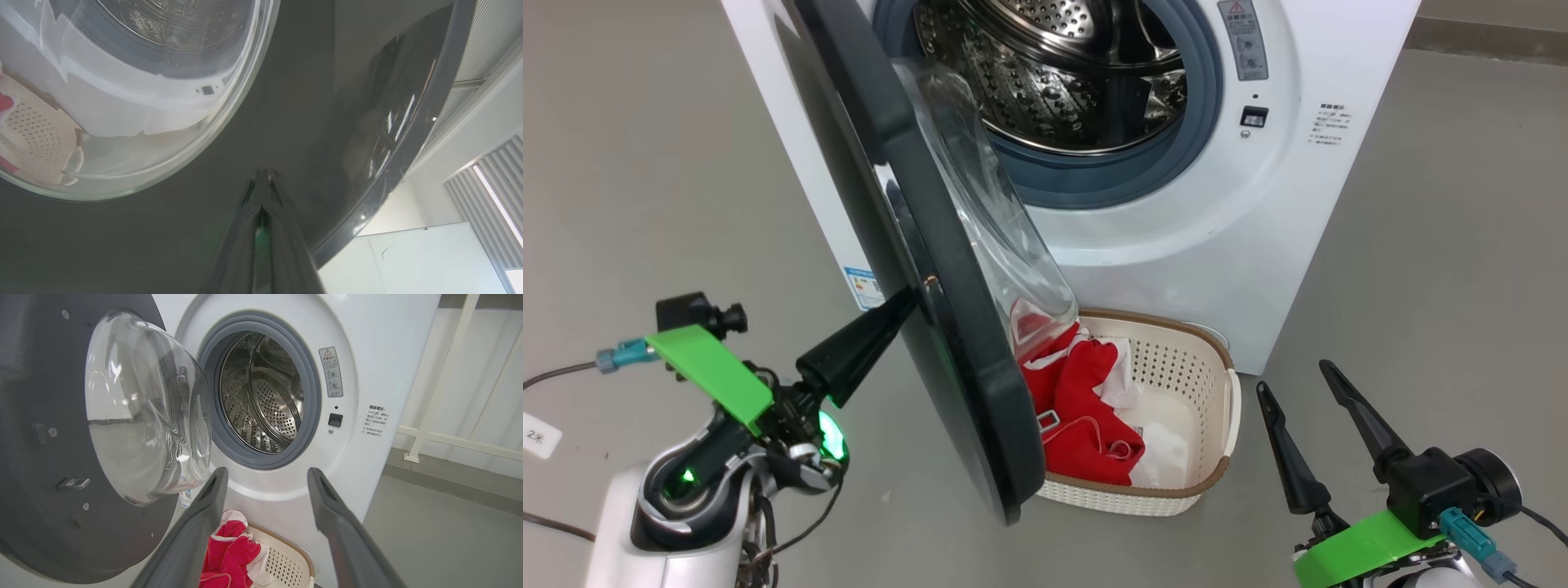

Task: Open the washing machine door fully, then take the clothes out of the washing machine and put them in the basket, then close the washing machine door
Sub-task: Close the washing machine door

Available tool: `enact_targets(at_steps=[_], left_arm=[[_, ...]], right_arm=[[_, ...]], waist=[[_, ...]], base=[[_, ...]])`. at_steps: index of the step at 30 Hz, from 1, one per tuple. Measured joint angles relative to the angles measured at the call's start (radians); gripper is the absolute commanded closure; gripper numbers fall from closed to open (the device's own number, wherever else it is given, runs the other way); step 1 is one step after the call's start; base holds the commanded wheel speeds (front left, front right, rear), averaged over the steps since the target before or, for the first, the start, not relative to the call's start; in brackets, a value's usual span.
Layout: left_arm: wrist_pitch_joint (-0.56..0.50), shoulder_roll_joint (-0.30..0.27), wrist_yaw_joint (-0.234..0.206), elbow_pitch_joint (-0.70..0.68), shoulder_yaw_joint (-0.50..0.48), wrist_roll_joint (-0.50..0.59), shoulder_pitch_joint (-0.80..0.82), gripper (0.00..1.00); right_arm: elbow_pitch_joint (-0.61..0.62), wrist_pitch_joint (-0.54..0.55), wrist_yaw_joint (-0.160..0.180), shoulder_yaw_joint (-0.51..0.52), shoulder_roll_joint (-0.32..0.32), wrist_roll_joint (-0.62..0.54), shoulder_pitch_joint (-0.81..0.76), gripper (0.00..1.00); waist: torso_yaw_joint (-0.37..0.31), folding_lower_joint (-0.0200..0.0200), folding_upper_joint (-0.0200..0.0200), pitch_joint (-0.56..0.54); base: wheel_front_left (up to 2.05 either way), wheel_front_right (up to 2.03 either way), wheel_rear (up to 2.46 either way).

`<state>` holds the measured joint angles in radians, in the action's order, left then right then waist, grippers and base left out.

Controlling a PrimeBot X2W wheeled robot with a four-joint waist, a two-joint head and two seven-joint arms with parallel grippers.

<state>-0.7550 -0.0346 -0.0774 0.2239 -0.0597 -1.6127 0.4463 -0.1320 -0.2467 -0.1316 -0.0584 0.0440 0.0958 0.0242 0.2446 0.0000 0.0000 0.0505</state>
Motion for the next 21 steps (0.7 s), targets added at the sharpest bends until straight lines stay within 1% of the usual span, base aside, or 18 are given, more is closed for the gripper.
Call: enact_targets(at_steps=[6,14,18,19,20,21], left_arm=[[0.012,0.000,0.008,0.002,0.000,-0.009,0.000,1.00],[0.056,0.002,0.009,0.004,-0.024,-0.008,0.000,1.00],[0.087,0.001,0.022,0.000,-0.042,0.000,-0.001,0.66],[0.098,0.001,0.026,-0.004,-0.046,0.010,-0.003,0.55],[0.098,0.001,0.026,-0.004,-0.046,0.010,-0.003,0.18],[0.110,-0.001,0.029,-0.009,-0.052,0.022,-0.006,0.00]], right_arm=[[0.000,0.000,0.000,0.004,0.000,0.000,0.000,0.00],[0.003,0.000,0.000,0.008,0.000,0.000,0.000,0.00],[0.003,0.000,0.000,0.011,0.000,0.000,0.000,0.00],[0.003,0.000,0.000,0.011,0.000,0.000,0.000,0.00],[0.003,0.000,0.000,0.011,0.000,0.000,0.000,0.00],[0.003,0.000,0.000,0.012,0.000,0.000,0.000,0.00]], waist=[[-0.003,0.0000,0.0000,0.003],[0.007,0.0000,0.0000,0.010],[0.016,0.0000,0.0000,0.015],[0.018,0.0000,0.0000,0.016],[0.018,0.0000,0.0000,0.016],[0.021,0.0000,0.0001,0.017]], base=[[0.00,0.00,0.00],[0.00,0.00,0.00],[0.00,0.00,0.00],[0.00,0.00,0.00],[0.00,0.00,0.00],[0.00,0.00,0.00]])
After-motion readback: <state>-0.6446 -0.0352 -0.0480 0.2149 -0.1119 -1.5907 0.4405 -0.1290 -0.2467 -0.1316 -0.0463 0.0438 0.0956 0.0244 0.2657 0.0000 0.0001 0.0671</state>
